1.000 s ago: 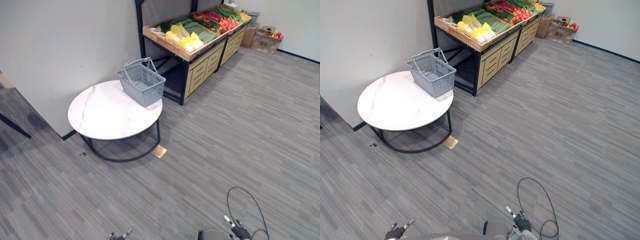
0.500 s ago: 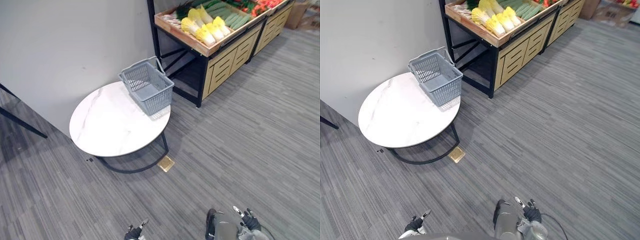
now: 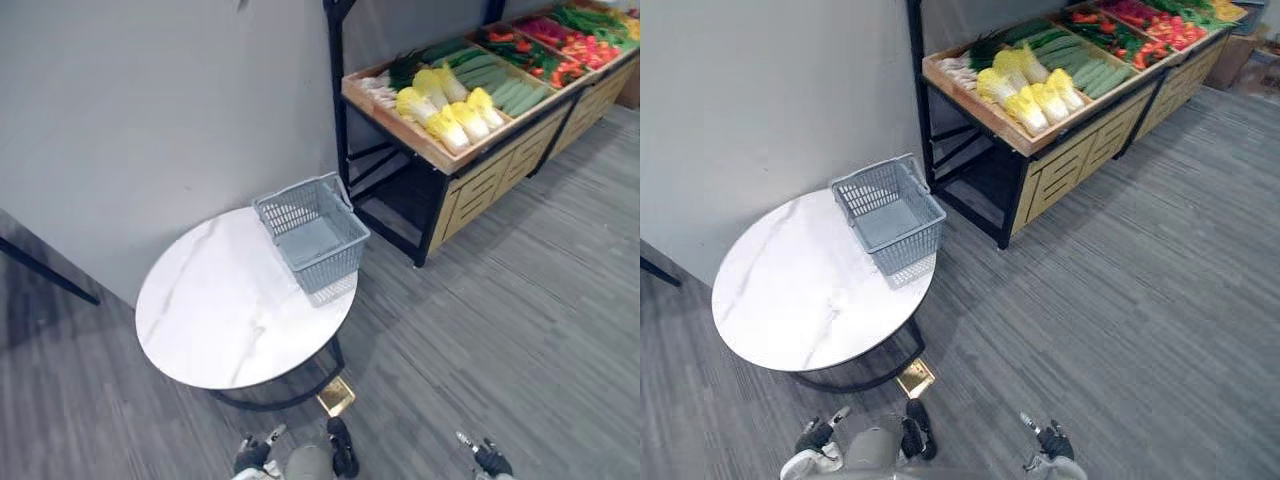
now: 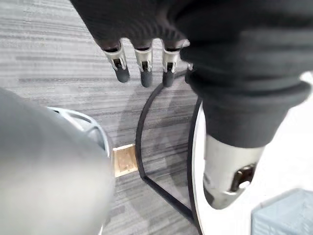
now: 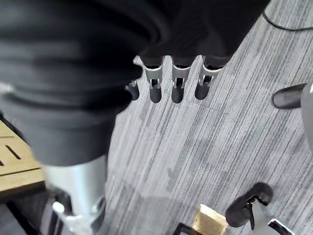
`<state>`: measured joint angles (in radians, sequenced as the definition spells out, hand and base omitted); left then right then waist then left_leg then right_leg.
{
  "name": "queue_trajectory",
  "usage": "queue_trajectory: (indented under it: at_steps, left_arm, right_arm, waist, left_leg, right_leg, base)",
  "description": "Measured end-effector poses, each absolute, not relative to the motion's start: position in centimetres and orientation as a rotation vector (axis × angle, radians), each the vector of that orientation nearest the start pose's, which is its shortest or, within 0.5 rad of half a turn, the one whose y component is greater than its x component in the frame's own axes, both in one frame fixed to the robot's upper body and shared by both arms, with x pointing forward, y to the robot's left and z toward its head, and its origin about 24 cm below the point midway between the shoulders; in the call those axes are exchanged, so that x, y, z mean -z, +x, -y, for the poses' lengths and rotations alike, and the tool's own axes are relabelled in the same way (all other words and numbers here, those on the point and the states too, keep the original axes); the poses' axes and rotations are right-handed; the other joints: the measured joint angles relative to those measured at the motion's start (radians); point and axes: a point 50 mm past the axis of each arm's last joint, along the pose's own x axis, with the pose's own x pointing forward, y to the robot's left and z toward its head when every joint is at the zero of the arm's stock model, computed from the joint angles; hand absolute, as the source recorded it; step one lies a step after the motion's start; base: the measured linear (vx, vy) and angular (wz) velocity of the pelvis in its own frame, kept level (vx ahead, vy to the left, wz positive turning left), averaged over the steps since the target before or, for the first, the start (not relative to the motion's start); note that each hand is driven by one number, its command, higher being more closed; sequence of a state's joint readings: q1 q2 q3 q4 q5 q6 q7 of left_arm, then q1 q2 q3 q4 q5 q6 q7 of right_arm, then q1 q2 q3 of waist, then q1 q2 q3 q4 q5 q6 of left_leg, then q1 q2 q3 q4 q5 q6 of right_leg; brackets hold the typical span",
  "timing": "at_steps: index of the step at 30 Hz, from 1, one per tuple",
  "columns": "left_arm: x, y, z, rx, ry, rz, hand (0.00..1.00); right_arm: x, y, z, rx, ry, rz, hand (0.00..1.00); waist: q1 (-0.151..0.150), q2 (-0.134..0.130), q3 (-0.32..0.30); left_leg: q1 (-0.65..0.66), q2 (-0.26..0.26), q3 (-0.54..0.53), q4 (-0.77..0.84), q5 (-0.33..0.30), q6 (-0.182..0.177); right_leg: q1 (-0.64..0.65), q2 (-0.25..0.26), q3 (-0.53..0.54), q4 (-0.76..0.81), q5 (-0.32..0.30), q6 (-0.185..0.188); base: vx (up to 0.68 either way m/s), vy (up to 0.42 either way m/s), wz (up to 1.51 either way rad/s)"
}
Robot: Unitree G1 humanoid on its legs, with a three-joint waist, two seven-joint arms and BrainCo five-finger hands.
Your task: Pick vegetable in the basket
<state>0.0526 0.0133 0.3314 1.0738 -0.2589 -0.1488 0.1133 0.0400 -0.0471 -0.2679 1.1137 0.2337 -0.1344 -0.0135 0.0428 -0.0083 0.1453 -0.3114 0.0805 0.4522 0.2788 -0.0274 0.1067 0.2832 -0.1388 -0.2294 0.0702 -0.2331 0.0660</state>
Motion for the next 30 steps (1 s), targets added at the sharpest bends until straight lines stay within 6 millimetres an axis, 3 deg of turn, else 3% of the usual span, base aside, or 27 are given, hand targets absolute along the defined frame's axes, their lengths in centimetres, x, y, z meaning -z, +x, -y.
queue_trajectory:
  at_steps: [2,4,5,6,7,8,9,11,12,14,16,17,18,19,20,21,22,23,25,27,30]
  left_arm:
    - [15.8,9.6,-20.9,-0.605,-0.297,-0.968,0.00]
    - [16.1,8.6,-21.4,-0.620,-0.281,-1.004,0.00]
    - [16.2,8.0,-21.5,-0.630,-0.276,-1.027,0.00]
    - [16.4,7.6,-21.4,-0.629,-0.272,-1.047,0.00]
    - [16.4,7.3,-21.5,-0.624,-0.259,-1.060,0.00]
    - [16.5,6.8,-21.7,-0.622,-0.242,-1.082,0.00]
    - [16.6,6.2,-21.9,-0.630,-0.237,-1.107,0.00]
    - [16.6,5.9,-22.1,-0.635,-0.232,-1.113,0.00]
    - [16.6,6.0,-22.3,-0.637,-0.229,-1.110,0.00]
    - [16.5,6.6,-22.0,-0.651,-0.256,-1.089,0.00]
    - [16.5,7.1,-21.7,-0.682,-0.289,-1.067,0.00]
    - [16.5,7.0,-21.6,-0.701,-0.308,-1.062,0.00]
    - [16.5,6.9,-21.6,-0.709,-0.316,-1.061,0.00]
    - [16.5,6.9,-21.6,-0.726,-0.329,-1.053,0.00]
    - [16.4,7.0,-21.6,-0.730,-0.333,-1.049,0.00]
    - [16.4,6.5,-21.9,-0.757,-0.337,-1.043,0.00]
    - [16.4,6.7,-21.8,-0.760,-0.346,-1.033,0.00]
    - [16.6,6.6,-20.9,-0.748,-0.361,-1.053,0.00]
    - [16.8,6.7,-19.5,-0.714,-0.371,-1.073,0.00]
    - [16.9,6.5,-19.2,-0.710,-0.377,-1.086,0.00]
    - [17.0,6.6,-18.8,-0.680,-0.362,-1.092,0.00]
  right_arm:
    - [16.0,10.2,20.1,0.432,0.279,-0.985,0.00]
    - [16.1,9.9,19.8,0.417,0.268,-1.003,0.00]
    - [16.3,9.3,19.7,0.422,0.268,-1.016,0.00]
    - [16.3,8.9,19.9,0.428,0.264,-1.023,0.00]
    - [16.4,8.7,19.9,0.430,0.263,-1.027,0.00]
    - [16.3,8.7,20.0,0.443,0.270,-1.022,0.00]
    - [16.2,8.7,20.2,0.460,0.281,-1.007,0.00]
    - [16.1,8.7,20.5,0.467,0.274,-0.994,0.00]
    - [16.2,8.2,20.8,0.475,0.268,-1.003,0.00]
    - [16.3,7.2,20.9,0.490,0.268,-1.019,0.00]
    - [16.3,6.6,21.0,0.497,0.265,-1.027,0.00]
    - [16.4,6.2,21.0,0.501,0.266,-1.038,0.00]
    - [16.4,6.0,20.9,0.503,0.266,-1.043,0.00]
    - [16.5,5.6,20.8,0.503,0.268,-1.055,0.00]
    - [16.6,5.2,20.7,0.504,0.267,-1.063,0.00]
    - [16.9,3.9,19.9,0.491,0.273,-1.112,0.00]
    - [17.0,3.6,19.8,0.500,0.280,-1.125,0.00]
    - [16.8,3.9,21.2,0.509,0.244,-1.117,0.00]
    - [16.6,4.3,22.3,0.514,0.216,-1.102,0.00]
    - [16.5,4.6,22.7,0.516,0.205,-1.099,0.00]
    - [16.4,5.7,22.7,0.515,0.201,-1.075,0.00]
  waist:
    - [0.016,-0.007,-0.004]
    - [0.015,-0.013,-0.016]
    - [0.011,-0.008,-0.026]
    - [0.006,-0.007,-0.028]
    - [0.003,-0.008,-0.027]
    - [-0.009,-0.013,-0.025]
    - [-0.022,-0.011,-0.021]
    - [-0.037,-0.019,-0.016]
    - [-0.043,-0.027,-0.015]
    - [-0.037,-0.026,-0.015]
    - [-0.036,-0.023,-0.017]
    - [-0.035,-0.023,-0.018]
    - [-0.033,-0.025,-0.019]
    - [-0.026,-0.029,-0.022]
    - [-0.025,-0.032,-0.024]
    - [-0.009,-0.073,-0.048]
    - [-0.004,-0.078,-0.055]
    - [-0.005,-0.024,-0.069]
    - [-0.013,0.023,-0.083]
    - [-0.012,0.032,-0.080]
    - [-0.013,0.033,-0.077]
  left_leg:
    - [0.037,-0.028,0.002,-0.021,-0.016,0.022]
    - [0.099,-0.070,-0.007,-0.092,-0.021,0.018]
    - [0.148,-0.091,-0.023,-0.141,-0.028,0.008]
    - [0.182,-0.097,-0.034,-0.170,-0.037,-0.003]
    - [0.204,-0.101,-0.044,-0.181,-0.043,-0.006]
    - [0.246,-0.105,-0.061,-0.193,-0.057,-0.012]
    - [0.290,-0.109,-0.088,-0.200,-0.072,-0.018]
    - [0.355,-0.115,-0.122,-0.217,-0.087,-0.025]
    - [0.403,-0.117,-0.165,-0.225,-0.094,-0.032]
    - [0.436,-0.113,-0.228,-0.228,-0.103,-0.044]
    - [0.440,-0.098,-0.295,-0.228,-0.115,-0.064]
    - [0.435,-0.085,-0.332,-0.223,-0.126,-0.082]
    - [0.435,-0.079,-0.351,-0.221,-0.130,-0.089]
    - [0.434,-0.061,-0.389,-0.207,-0.146,-0.118]
    - [0.434,-0.057,-0.392,-0.204,-0.152,-0.127]
    - [0.433,-0.052,-0.423,-0.197,-0.174,-0.165]
    - [0.436,-0.035,-0.432,-0.197,-0.182,-0.178]
    - [0.416,0.031,-0.408,-0.191,-0.169,-0.228]
    - [0.403,0.092,-0.369,-0.223,-0.129,-0.269]
    - [0.408,0.119,-0.362,-0.278,-0.058,-0.300]
    - [0.402,0.124,-0.310,-0.312,0.039,-0.284]
  right_leg:
    - [0.002,-0.020,0.046,0.027,0.057,0.012]
    - [-0.026,-0.043,0.072,0.144,0.088,0.026]
    - [-0.086,-0.060,0.096,0.303,0.115,0.061]
    - [-0.148,-0.069,0.119,0.457,0.168,0.138]
    - [-0.190,-0.072,0.144,0.558,0.214,0.175]
    - [-0.284,-0.064,0.187,0.765,0.231,0.204]
    - [-0.366,-0.064,0.180,0.923,0.223,0.193]
    - [-0.445,-0.063,0.160,1.026,0.196,0.163]
    - [-0.488,-0.075,0.127,1.004,0.118,0.136]
    - [-0.528,-0.090,0.112,0.847,0.074,0.083]
    - [-0.540,-0.087,0.142,0.596,0.071,0.072]
    - [-0.533,-0.077,0.188,0.413,0.081,0.073]
    - [-0.530,-0.074,0.216,0.336,0.093,0.064]
    - [-0.515,-0.074,0.265,0.204,0.150,0.053]
    - [-0.512,-0.076,0.266,0.185,0.167,0.056]
    - [-0.484,-0.103,0.240,0.124,0.271,0.067]
    - [-0.476,-0.104,0.217,0.120,0.255,0.121]
    - [-0.465,-0.058,0.155,0.120,0.255,0.086]
    - [-0.457,-0.011,0.088,0.103,0.230,0.051]
    - [-0.441,0.014,0.039,0.102,0.214,0.023]
    - [-0.396,0.020,-0.031,0.062,0.206,0.005]
  base:
    - [0.37,0.165,0.10]
    - [0.34,0.152,0.19]
    - [0.37,0.165,0.30]
    - [0.30,0.126,0.23]
    - [0.30,0.108,0.22]
    - [0.31,0.082,0.35]
    - [0.32,0.066,0.40]
    - [0.34,0.002,0.65]
    - [0.36,-0.053,0.94]
    - [0.32,-0.120,1.16]
    - [0.29,-0.193,1.07]
    - [0.24,-0.218,0.75]
    - [0.40,-0.406,0.95]
    - [0.28,-0.298,0.65]
    - [0.43,-0.517,0.91]
    - [0.29,-0.404,0.62]
    - [0.39,-0.593,0.77]
    - [0.28,-0.458,0.65]
    - [0.25,-0.380,0.69]
    - [0.16,-0.284,0.59]
    - [0.06,-0.256,0.70]
